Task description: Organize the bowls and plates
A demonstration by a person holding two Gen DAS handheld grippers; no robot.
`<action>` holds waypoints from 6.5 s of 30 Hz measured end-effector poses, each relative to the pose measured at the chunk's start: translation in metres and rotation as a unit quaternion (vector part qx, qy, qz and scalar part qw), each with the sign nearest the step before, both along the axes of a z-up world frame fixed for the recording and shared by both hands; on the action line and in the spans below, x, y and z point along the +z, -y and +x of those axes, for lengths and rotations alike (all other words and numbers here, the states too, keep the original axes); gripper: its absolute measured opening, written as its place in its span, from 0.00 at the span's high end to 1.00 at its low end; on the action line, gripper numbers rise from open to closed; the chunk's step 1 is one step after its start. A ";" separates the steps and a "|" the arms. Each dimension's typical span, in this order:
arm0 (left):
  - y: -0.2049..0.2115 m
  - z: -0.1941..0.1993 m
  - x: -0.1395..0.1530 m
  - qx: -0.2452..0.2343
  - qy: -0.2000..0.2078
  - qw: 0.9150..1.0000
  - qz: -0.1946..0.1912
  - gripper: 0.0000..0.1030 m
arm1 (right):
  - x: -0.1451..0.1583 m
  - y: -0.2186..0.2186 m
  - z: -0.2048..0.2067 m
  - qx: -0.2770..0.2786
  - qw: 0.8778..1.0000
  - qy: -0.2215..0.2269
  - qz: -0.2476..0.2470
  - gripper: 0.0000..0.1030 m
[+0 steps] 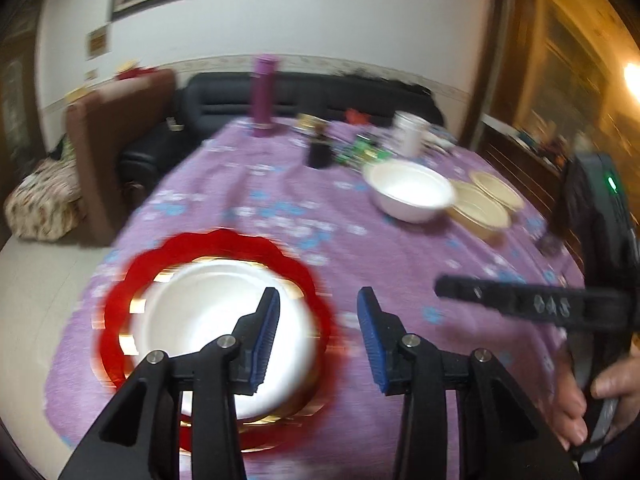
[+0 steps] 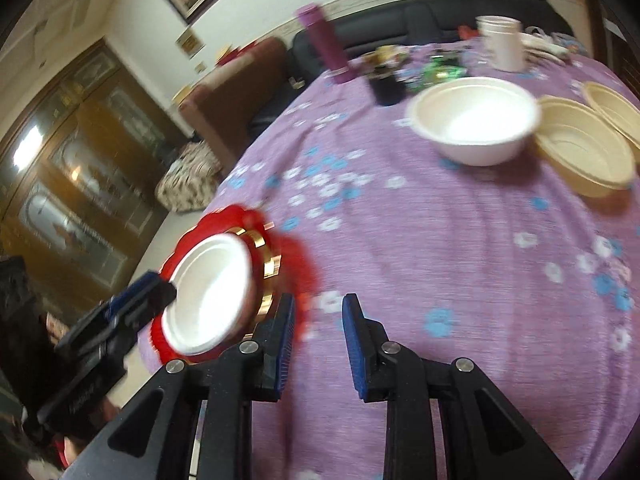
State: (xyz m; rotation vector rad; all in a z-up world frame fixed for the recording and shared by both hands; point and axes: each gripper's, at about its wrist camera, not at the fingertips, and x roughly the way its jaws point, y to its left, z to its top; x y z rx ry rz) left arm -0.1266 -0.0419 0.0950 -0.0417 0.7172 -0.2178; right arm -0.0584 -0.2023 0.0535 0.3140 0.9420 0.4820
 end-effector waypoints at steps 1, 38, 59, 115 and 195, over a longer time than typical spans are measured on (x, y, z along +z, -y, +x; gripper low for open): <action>0.018 0.002 -0.006 -0.020 -0.010 1.000 0.001 0.59 | 0.000 0.009 0.001 -0.011 1.000 -0.001 0.002 0.74; 0.121 0.034 -0.083 -0.064 -0.094 0.993 0.041 0.37 | -0.016 0.234 0.054 -0.279 0.952 -0.039 0.121 0.90; 0.123 0.047 -0.060 -0.076 -0.090 0.993 0.002 0.37 | 0.008 0.233 -0.021 -0.292 0.955 0.003 0.049 0.84; 0.101 0.059 -0.055 -0.052 -0.125 0.991 -0.018 0.67 | -0.016 0.134 -0.041 -0.105 0.993 -0.011 0.055 0.81; 0.076 0.014 -0.013 -0.007 0.027 0.999 0.047 0.62 | 0.001 0.085 -0.050 -0.094 0.995 0.015 0.001 0.84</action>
